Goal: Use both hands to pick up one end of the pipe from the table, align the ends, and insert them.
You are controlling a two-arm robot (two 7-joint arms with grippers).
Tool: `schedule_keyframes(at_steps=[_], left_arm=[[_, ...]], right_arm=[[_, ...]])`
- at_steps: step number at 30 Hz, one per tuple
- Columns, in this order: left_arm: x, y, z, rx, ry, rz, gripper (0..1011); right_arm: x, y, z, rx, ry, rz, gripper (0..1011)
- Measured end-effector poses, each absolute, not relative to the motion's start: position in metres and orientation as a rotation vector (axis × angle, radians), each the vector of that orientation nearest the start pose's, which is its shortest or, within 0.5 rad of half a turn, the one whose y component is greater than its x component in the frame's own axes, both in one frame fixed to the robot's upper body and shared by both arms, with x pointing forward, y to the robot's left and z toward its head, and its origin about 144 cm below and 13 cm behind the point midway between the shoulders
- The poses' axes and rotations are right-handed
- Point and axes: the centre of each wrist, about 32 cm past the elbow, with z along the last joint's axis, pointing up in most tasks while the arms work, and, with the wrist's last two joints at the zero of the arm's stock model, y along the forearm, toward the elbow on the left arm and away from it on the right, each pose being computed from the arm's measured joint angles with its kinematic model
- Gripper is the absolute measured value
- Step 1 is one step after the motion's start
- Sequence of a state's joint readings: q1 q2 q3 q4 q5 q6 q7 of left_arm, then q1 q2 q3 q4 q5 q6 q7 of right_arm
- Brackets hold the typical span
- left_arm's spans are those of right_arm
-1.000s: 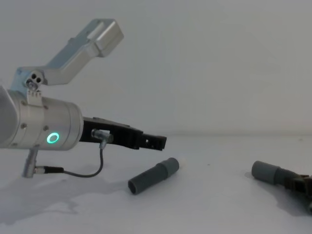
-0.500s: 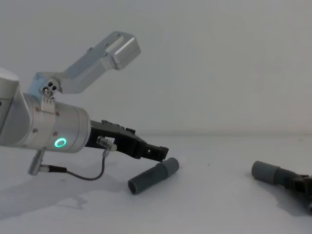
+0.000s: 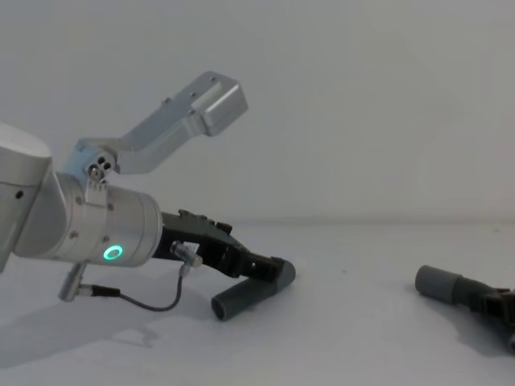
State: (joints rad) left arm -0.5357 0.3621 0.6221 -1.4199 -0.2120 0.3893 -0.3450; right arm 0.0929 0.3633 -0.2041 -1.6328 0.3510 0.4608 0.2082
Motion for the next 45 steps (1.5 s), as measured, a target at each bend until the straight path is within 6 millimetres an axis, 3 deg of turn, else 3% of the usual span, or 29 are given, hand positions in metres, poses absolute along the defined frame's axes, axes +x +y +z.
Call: schedule_keyframes(at_steps=[28,36,39,45], left_arm=[[0.564,0.167,1.230,0.493,-0.029,0.782,997],[0.566,0.165,1.230,0.490,0.001,0.772,824],[0.566,0.165,1.230,0.488,0.011,0.768,700],[0.567,0.164,1.230,0.487,0.020,0.765,552]], right_arm=[[0.477,-0.264,1.183,-0.305,0.269,-1.141,248],[0.477,-0.265,1.183,-0.305,0.269,-1.141,249],[0.477,-0.265,1.183,-0.305,0.269,-1.141,249],[0.477,-0.265,1.183,-0.305,0.269,-1.141,249]])
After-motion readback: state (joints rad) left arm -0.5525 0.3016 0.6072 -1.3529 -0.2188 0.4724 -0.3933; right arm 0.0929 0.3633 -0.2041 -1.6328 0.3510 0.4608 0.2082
